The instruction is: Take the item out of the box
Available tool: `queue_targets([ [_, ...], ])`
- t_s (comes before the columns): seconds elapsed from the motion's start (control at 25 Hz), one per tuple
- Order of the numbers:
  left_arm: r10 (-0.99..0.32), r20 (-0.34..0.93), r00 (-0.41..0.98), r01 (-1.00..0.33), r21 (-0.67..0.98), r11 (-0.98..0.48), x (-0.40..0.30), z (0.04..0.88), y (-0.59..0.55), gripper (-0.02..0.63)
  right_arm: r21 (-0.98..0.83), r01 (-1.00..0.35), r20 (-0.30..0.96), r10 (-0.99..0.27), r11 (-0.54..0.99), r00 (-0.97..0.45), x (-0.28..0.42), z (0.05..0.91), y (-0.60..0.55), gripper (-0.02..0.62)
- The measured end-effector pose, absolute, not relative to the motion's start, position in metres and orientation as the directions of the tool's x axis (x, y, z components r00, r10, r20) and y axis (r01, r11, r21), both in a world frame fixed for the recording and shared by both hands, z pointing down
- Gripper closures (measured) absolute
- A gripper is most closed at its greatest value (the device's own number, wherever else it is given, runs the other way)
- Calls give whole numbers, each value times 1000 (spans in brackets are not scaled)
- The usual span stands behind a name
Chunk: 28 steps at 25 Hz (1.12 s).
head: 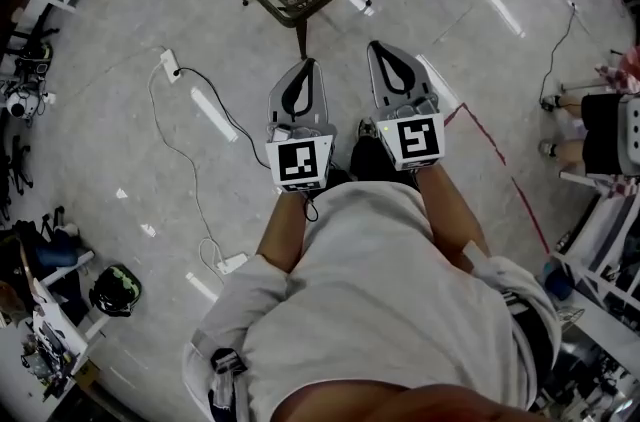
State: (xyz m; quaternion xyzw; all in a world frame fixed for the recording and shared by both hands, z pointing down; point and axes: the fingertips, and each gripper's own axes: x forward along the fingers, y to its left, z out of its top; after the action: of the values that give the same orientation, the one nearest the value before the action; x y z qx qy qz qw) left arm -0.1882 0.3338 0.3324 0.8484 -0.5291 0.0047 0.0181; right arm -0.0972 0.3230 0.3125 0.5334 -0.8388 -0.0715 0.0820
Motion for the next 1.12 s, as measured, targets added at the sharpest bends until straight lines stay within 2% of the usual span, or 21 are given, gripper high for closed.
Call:
queue_targets([
  [0.56, -886, 105, 452, -890, -12, -455, -167, 349, 232, 600, 171, -886, 61, -902, 431, -427, -83, 319, 219, 592],
  [1.12, -847, 201, 492, -866, 16, -499, -45, 352, 85, 600, 76, -910, 66, -912, 408, -404, 50, 323, 75, 592],
])
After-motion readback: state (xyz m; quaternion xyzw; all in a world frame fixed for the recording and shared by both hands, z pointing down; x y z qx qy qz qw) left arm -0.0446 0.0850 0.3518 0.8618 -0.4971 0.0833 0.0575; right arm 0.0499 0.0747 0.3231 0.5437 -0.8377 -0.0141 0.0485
